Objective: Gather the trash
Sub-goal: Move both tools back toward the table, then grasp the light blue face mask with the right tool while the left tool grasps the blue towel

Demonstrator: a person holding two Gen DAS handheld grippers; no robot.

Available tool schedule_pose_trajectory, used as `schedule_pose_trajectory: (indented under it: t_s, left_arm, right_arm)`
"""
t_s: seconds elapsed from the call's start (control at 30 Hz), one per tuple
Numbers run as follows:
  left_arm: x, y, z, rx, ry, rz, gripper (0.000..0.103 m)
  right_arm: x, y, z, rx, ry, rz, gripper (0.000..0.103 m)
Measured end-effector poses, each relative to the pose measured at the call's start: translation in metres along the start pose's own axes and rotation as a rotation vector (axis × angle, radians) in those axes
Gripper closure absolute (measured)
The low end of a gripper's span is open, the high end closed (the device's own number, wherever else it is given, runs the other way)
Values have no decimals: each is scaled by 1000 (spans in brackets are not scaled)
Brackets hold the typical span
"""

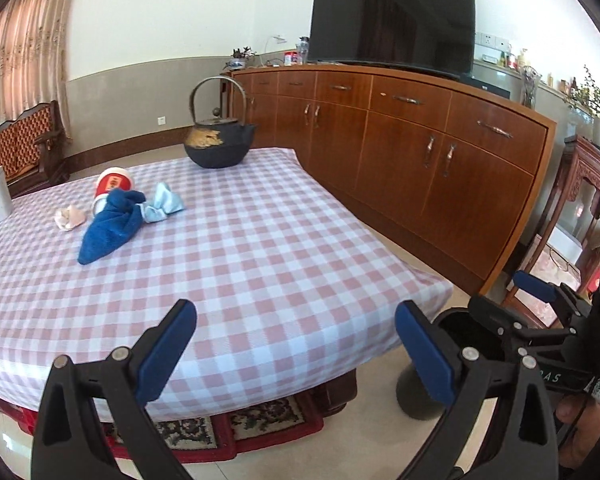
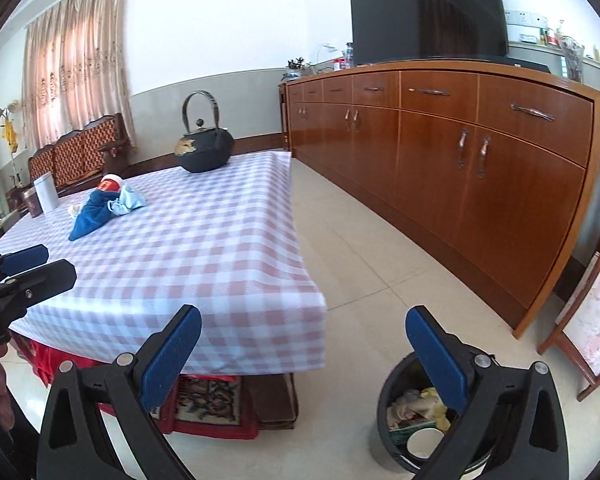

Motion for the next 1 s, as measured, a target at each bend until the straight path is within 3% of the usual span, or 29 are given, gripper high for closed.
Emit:
schedule_pose_trajectory:
  t_s: [0.2,0.57,0.8,1.0]
  left_arm:
    - [9,-3,-59,39,-96,11,3]
    - [-1,-22,-175,104,-245,8,7]
    - [-40,-30,-214,114,-246,-51,22]
    - [-74,-39,-224,136,-214,-82,30]
  right_arm:
    - [-19,-12,-58,66,-85,-20,0]
    - [-63,-67,-150,189,-211,-51,0]
    - [-104,-84,-201,261,-276,-85,3]
    - [-150,-100,-226,271,-305,-134,21]
Point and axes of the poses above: each gripper's, at about its wrist camera, not at the fingertips, and x roughly against the way its jaws point, z to its right, y to its underside, the point moved 6 cm from there along -x, roughly the way its jaws point
